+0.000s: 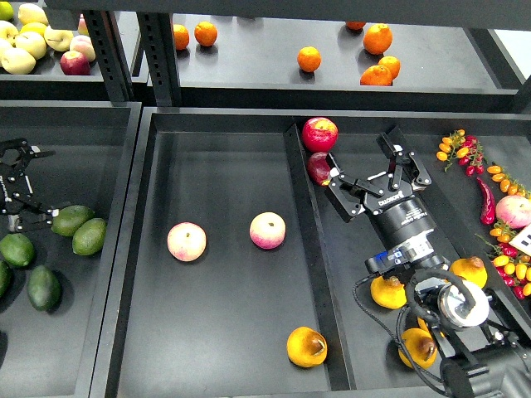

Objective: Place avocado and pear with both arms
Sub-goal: 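Lower the right gripper onto the yellow pear and close it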

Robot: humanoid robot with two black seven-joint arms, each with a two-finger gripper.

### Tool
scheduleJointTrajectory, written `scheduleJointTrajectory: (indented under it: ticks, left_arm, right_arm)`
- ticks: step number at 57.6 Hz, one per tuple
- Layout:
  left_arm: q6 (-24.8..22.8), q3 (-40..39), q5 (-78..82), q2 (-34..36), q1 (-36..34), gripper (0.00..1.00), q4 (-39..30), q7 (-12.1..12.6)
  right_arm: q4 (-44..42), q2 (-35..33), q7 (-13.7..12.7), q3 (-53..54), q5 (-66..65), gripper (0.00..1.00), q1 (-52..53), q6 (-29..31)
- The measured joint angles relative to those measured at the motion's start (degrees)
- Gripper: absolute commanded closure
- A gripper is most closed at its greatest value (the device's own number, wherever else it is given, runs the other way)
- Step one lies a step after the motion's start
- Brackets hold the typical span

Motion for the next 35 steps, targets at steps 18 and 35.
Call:
scheduleJointTrajectory:
  ticks: [18, 35]
  left_arm:
    - [0.0, -17.8, -0.1, -12.5, 15.0, 0.01, -9.4, 0.0]
    - [0.0, -27.9, 0.0, -21.4, 22.7, 0.01, -14.3, 0.0]
  right_arm:
    - [0.1, -11.8, -11.9, -10.7, 0.3, 0.0, 2.5, -0.1]
    - [0.5, -18.0, -12.8, -20.0, 0.4, 0.0, 8.0, -0.1]
